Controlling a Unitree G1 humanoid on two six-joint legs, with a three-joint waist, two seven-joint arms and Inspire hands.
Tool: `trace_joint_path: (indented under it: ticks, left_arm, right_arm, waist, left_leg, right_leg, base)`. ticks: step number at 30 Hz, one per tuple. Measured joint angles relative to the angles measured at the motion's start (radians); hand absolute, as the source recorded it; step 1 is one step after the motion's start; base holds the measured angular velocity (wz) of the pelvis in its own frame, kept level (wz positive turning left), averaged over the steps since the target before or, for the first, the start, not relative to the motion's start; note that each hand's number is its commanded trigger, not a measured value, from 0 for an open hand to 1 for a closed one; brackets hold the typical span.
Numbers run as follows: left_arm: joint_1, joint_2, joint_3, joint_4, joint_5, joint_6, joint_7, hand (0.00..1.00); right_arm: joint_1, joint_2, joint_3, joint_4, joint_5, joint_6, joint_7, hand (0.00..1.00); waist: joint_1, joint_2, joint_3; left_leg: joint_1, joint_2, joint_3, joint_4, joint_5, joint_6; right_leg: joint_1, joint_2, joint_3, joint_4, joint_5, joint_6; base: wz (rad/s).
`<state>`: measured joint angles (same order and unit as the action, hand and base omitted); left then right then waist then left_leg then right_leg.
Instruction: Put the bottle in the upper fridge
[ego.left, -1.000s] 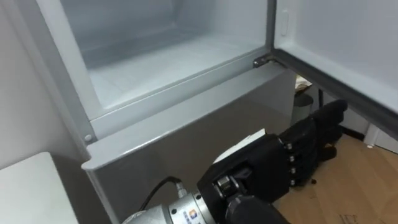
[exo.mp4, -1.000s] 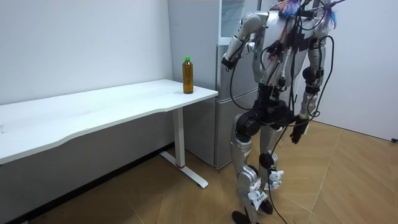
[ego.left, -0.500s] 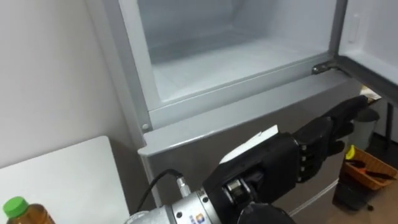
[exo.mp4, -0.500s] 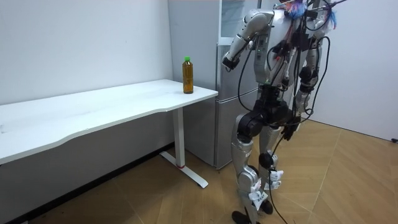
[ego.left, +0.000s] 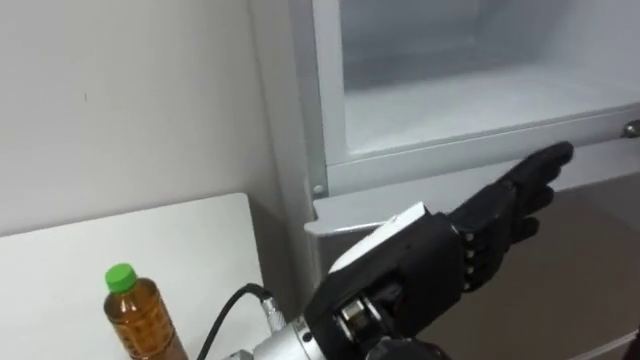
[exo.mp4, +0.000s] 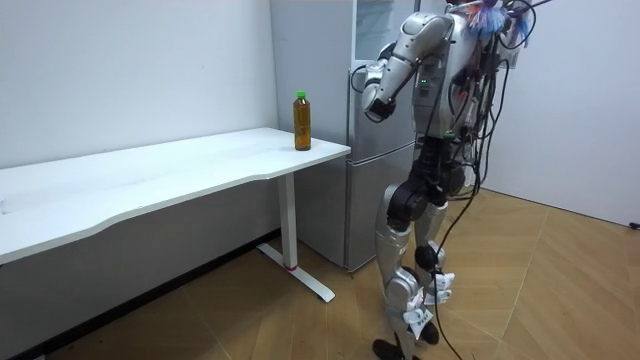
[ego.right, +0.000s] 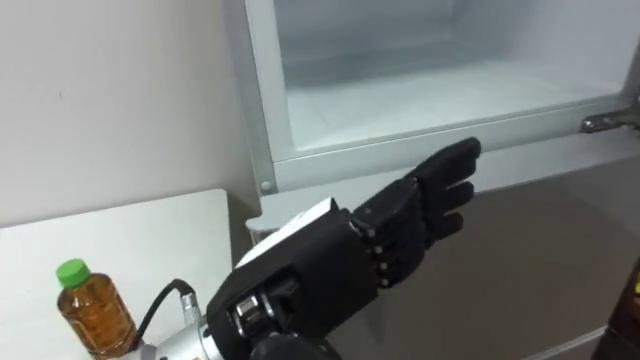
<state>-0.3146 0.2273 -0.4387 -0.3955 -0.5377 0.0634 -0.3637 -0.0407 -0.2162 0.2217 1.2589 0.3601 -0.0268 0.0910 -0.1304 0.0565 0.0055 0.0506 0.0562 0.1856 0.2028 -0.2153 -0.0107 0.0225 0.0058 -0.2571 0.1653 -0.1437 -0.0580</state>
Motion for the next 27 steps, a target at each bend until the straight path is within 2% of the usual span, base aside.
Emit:
trace_joint_path:
  ticks: [5,6,9,13,20,24,27]
  left_arm:
    - [0.019,0.008,0.022,0.000,0.002,0.000,0.011,0.00]
    - [0.020,0.010,0.030,0.000,0.005,0.000,0.013,0.00]
    - [0.034,0.016,0.074,-0.004,0.044,-0.001,0.013,0.00]
    - [0.049,0.020,0.136,-0.018,0.079,-0.010,0.024,0.00]
    - [0.054,0.020,0.156,-0.019,0.078,-0.027,0.057,0.00]
    - [0.057,0.017,0.180,-0.038,0.078,-0.028,0.078,0.00]
    - [0.105,0.018,0.235,-0.085,0.078,-0.036,0.108,0.00]
  right_arm:
    - [-0.001,0.003,0.002,-0.001,-0.020,0.002,0.015,0.00]
    - [0.001,0.004,0.002,-0.001,-0.034,0.003,0.019,0.00]
    - [0.007,0.006,0.002,-0.001,-0.076,0.003,0.022,0.00]
    - [0.007,0.007,0.001,-0.007,-0.104,0.003,0.023,0.00]
    - [0.007,0.010,0.001,-0.008,-0.133,0.001,0.022,0.00]
    - [0.008,0.017,0.000,-0.010,-0.129,0.001,0.022,0.00]
    - [0.008,0.022,-0.008,-0.019,-0.126,-0.007,0.022,0.00]
  waist:
    - [0.010,0.000,-0.0001]
    - [0.015,0.000,0.0005]
    - [0.029,0.001,0.0002]
    - [0.035,0.002,-0.0008]
    - [0.052,-0.005,0.0022]
    - [0.058,-0.014,-0.0014]
    - [0.060,-0.015,-0.0033]
  left_leg:
    - [0.015,-0.003,-0.001,-0.003,0.000,0.000]
    - [0.018,-0.010,-0.003,-0.004,0.000,0.001]
    - [0.029,-0.014,-0.037,-0.004,0.001,0.001]
    - [0.029,-0.016,-0.040,-0.004,0.001,0.001]
    - [0.030,-0.016,-0.037,-0.005,0.001,0.001]
    - [0.031,-0.017,-0.041,-0.004,0.001,0.001]
    - [0.032,-0.016,-0.043,-0.004,0.001,0.001]
  right_leg:
    - [0.022,-0.003,-0.002,-0.008,-0.002,0.004]
    - [0.029,-0.003,-0.003,-0.012,-0.001,0.004]
    - [0.042,-0.003,-0.002,-0.012,-0.006,0.006]
    - [0.049,-0.007,-0.021,-0.012,-0.012,0.008]
    - [0.062,-0.013,-0.048,-0.013,-0.019,0.011]
    - [0.066,-0.015,-0.060,-0.013,-0.024,0.013]
    - [0.068,-0.016,-0.062,-0.013,-0.025,0.013]
  base:
    - [0.02]
    - [0.00]
    - [0.05]
    - [0.15]
    - [0.11]
    - [0.09]
    - [0.00]
